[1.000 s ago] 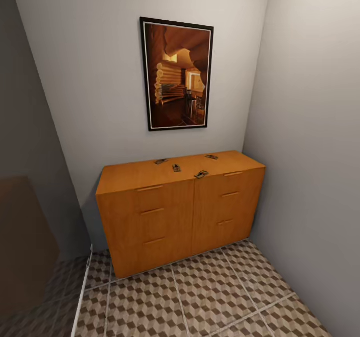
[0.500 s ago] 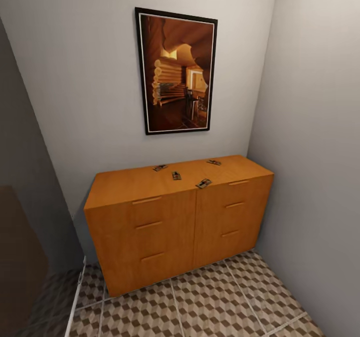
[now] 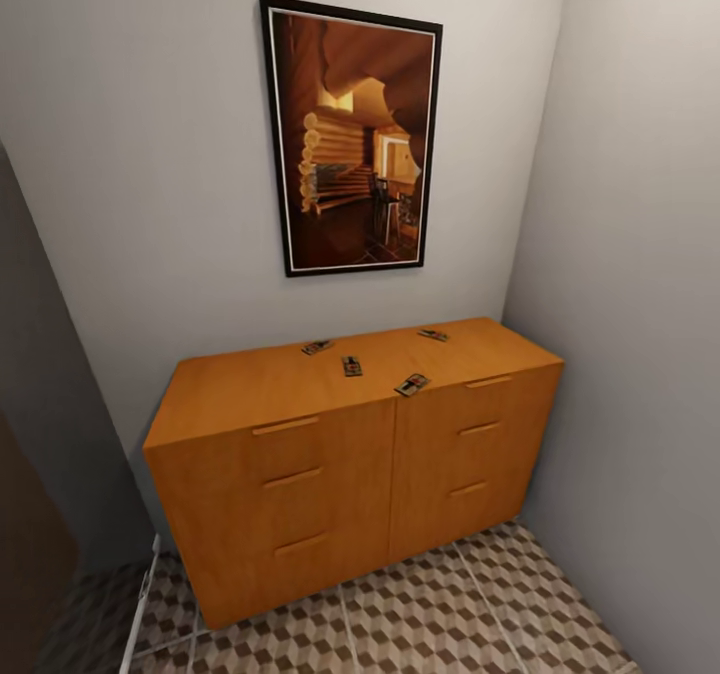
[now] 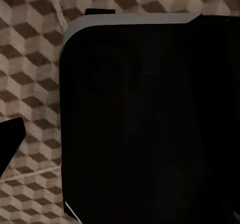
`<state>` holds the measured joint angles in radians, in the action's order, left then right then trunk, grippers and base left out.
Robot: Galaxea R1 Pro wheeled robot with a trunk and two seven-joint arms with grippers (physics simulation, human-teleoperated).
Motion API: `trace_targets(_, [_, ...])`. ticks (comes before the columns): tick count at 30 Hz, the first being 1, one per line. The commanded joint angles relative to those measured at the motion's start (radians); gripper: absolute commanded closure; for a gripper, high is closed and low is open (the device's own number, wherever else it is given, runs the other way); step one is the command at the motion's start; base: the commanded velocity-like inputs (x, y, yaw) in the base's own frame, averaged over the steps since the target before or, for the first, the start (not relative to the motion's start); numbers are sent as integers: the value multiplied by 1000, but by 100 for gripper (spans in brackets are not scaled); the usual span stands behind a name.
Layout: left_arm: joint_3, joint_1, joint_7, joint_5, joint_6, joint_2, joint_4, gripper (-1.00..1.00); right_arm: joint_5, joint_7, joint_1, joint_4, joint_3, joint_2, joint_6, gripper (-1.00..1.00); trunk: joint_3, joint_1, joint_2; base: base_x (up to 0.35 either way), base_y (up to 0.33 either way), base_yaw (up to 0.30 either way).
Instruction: Take the four mousetraps from the cabinet in the bathroom and place them on the bathroom floor. Make sure all four end up on the same floor surface, and ensure that at least two of them are either under or directly next to the same bathroom sink.
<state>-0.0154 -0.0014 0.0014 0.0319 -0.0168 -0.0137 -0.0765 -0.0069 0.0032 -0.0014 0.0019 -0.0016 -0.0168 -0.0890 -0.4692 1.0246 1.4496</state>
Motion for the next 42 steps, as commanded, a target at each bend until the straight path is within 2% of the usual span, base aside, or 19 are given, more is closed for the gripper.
trace_targets(1, [-1, 0, 0, 3, -2, 0, 0, -100, -1, 0, 0, 0, 0, 0, -4, -100, -1, 0, 0, 194, 0, 0])
trace_targets(28, [0, 0, 0, 3, -2, -2, -1, -100, 4, -1, 0, 0, 3, 2, -2, -100, -1, 0, 0, 37, 0, 0])
trace_targets(31, [4, 0, 3, 1, -2, -11, -30, -100, 18, -5, 0, -3, 6, 0, 5, -100, -1, 0, 0, 0, 0, 0])
trace_targets(35, [6, 0, 7, 0, 3, -17, -116, -100, 41, -9, 0, -46, 6, -3, 8, -100, -1, 0, 0, 0, 0, 0])
trace_targets(39, [6, 0, 8, -3, 16, -20, -229, -100, 52, -8, 0, -157, 6, -5, 21, -100, -1, 0, 0, 0, 0, 0])
trace_targets(42, [7, 0, 9, -6, 38, -22, -315, -100, 54, -7, 0, -256, 5, -6, 65, -100, -1, 0, 0, 0, 0, 0])
